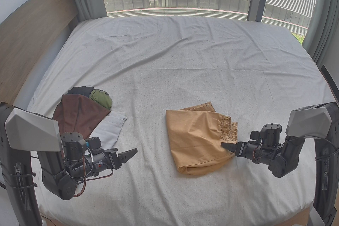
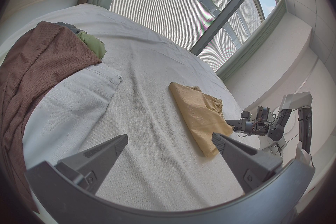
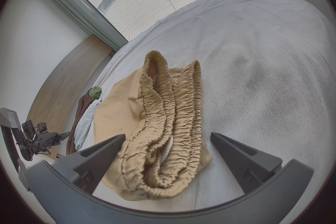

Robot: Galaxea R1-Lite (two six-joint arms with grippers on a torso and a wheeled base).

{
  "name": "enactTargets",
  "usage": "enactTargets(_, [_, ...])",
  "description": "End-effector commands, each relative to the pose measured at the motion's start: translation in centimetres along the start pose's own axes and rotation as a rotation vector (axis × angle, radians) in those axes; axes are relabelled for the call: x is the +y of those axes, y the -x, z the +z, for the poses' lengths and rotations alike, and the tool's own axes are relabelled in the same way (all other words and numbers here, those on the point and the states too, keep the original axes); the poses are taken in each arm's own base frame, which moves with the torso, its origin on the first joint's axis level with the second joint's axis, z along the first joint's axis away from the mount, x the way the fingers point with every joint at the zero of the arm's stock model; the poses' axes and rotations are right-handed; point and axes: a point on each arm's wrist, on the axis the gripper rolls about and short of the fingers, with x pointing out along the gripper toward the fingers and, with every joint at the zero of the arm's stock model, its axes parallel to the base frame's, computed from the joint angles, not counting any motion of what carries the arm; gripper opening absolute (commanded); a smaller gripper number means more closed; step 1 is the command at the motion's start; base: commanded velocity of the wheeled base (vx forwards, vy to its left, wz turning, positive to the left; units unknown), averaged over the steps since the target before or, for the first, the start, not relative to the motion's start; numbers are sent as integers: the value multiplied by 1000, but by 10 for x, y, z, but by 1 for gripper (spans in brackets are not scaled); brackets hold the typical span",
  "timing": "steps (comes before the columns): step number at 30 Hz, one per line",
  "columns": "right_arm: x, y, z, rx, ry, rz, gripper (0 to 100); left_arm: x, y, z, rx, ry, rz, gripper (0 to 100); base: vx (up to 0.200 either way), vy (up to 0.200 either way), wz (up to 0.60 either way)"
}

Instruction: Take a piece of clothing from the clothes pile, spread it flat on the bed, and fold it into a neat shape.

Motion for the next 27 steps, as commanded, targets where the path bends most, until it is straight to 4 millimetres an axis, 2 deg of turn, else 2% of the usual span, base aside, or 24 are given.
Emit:
enactTargets(1, [-4,-6,-6,15,-5,-4,100,1,-1,-2,6,2,2,100,0,0,0])
enactTargets(12, [7,-16,-16,35,-12,34,100,0,-1,-1,4,1,-1,100,0,0,0])
enactTargets(17, [15,-20,-11,-13,-93,78,100,0,0,-1,3,1,-1,100,0,0,0])
enactTargets(27, [16,-21,-9,-19,-107,108,100,0,-1,-1,4,1,-1,100,0,0,0])
